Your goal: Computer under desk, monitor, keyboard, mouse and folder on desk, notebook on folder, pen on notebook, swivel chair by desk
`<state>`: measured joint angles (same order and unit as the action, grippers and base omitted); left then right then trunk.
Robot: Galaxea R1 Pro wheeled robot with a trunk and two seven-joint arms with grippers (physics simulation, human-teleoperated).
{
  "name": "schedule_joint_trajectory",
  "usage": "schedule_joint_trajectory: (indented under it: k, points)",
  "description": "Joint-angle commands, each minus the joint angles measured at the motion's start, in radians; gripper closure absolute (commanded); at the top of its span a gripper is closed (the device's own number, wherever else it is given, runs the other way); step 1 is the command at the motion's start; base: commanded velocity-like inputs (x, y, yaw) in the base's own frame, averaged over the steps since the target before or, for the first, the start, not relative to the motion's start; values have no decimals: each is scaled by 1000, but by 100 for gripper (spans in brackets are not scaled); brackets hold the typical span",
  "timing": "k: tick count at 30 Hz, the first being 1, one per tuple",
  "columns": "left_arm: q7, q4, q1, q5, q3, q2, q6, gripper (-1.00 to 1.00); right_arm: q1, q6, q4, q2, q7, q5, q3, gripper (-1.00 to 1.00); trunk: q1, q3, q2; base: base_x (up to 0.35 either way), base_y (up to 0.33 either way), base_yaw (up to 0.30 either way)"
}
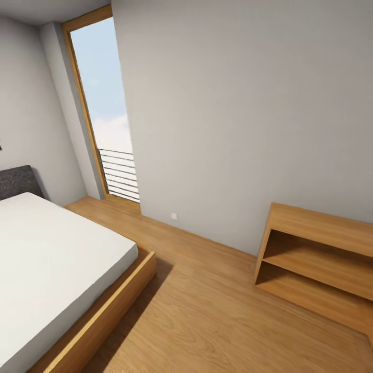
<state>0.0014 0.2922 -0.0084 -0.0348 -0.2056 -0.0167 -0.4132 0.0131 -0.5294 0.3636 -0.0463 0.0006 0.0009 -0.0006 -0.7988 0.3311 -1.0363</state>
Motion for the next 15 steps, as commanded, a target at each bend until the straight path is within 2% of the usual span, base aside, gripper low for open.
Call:
schedule_joint_trajectory:
  k: [1,6,8,9,15]
  points:
    - [0,-1,0,-4,0,0,-3,-100,0,-6,0,-4,0,0,0,-100,0,1,-1,-2,-8,276]
    - [0,-1,-1,-4,0,0,-4,-100,0,-37,1,-12,0,2,0,-100,0,2,-1,-1,-4,280]
    - [0,-1,-1,-4,0,0,-4,-100,0,-65,0,-13,-1,2,1,-100,0,2,-1,0,-1,284]
    - [0,-1,-1,-4,0,0,-4,-100,0,-106,-1,-13,-1,2,1,-100,0,2,-1,0,0,286]
    - [0,-1,-1,-4,0,0,-5,-100,0,-128,-2,-13,-1,3,1,-100,0,2,-1,0,0,287]
